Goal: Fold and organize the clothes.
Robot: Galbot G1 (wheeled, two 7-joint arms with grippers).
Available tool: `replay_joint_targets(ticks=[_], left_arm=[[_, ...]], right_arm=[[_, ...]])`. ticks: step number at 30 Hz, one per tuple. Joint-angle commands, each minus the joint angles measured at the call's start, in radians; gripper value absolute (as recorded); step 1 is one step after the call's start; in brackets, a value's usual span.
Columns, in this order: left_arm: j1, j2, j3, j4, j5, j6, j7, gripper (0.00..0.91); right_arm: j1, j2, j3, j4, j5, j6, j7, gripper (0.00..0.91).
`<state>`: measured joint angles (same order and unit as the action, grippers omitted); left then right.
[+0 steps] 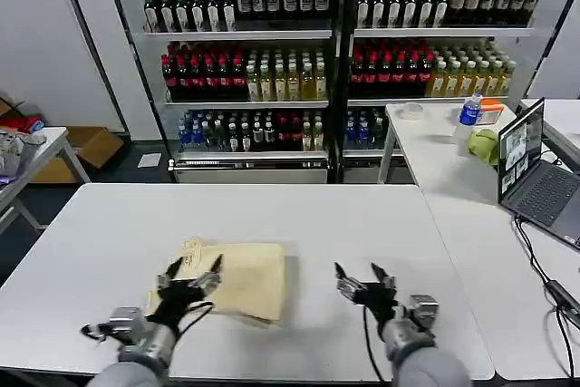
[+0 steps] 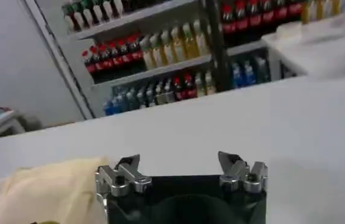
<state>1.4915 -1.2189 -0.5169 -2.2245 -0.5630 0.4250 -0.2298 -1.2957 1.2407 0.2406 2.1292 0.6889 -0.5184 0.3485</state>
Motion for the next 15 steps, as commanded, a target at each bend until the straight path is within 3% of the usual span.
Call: replay_joint_targets(ticks=[1, 15], left_arm=[[0.099, 0.036, -0.218, -0.055, -0.063, -0.005, 0.002, 0.907], [0.111, 0.028, -0.235, -0.065, -0.086, -0.009, 0.001, 0.907]], right_arm=[[0.239, 0.245, -0.190, -0.282, 0.132, -0.018, 0.062, 0.907], [0.316, 0.374, -0.184, -0.437, 0.174, 0.002, 0.067, 0.907]])
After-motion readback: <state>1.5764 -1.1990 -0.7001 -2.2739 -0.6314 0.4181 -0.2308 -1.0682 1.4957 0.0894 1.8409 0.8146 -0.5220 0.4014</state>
